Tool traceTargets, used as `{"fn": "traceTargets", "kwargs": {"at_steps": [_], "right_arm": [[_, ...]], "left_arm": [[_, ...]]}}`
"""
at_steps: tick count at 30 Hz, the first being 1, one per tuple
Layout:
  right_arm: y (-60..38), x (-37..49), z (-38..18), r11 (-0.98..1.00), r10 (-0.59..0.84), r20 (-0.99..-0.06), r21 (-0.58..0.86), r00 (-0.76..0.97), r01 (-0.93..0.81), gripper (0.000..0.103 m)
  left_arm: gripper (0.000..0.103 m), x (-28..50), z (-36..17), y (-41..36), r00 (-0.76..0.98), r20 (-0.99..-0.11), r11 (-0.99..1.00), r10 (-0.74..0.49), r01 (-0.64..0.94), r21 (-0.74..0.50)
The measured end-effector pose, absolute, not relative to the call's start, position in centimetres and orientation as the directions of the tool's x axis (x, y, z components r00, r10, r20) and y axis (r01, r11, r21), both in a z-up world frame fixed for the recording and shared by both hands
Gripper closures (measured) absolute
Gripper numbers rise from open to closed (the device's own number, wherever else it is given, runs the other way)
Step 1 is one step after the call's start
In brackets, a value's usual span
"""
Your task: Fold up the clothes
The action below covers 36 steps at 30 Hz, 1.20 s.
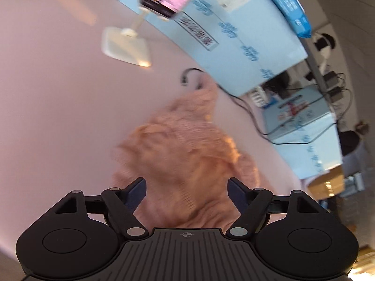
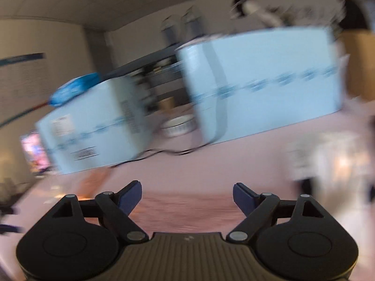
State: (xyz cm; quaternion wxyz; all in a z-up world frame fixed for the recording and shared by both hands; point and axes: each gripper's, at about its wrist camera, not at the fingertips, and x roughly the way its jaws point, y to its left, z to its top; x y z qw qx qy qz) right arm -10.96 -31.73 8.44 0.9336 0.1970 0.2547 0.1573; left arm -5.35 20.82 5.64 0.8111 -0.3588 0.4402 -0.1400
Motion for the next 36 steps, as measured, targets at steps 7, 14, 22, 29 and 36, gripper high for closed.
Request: {"fn": "traceTargets", "kwargs": {"at_steps": [7,14,22,29,36], "right_arm": [[-21.1,2.4,7.5,0.774,0.601,-0.515,0.566,0.611,-0.284,0.017],[-11.7,12.1,4.8,0.793,0.589,-0.614,0.562,0.525,-0.233,0.017],[-5.4,17.8,1.5,0.854,0.497,-0.603,0.469,0.624,-0.228,0.056],[-5.2,15.9,3.6,0.836,0.534,-0.466,0.417,0.705,-0.357,0.097],[-9.4,5.7,11.9,0.649,0.761,-0.182,0.234,0.623,-0.724,0.095]], "left_arm": [[0.025,0.4,0.7,18.3,0.547,-0.625,0.687,-0.557,-0.121,-0.717],[0.025,-0.5,0.0,19.3,0.538,-0.560,0.638,-0.630,-0.054,-0.768],[0.024,-1.6,0.0,19.6,0.512,-0.548,0.646,-0.662,0.019,-0.763],[0.024,-1.5,-0.5,20.1,0.508,-0.523,0.618,-0.684,0.024,-0.786],[0.024,-1.7,-0.7,20.5,0.534,-0.508,0.592,-0.675,-0.018,-0.806]]}}
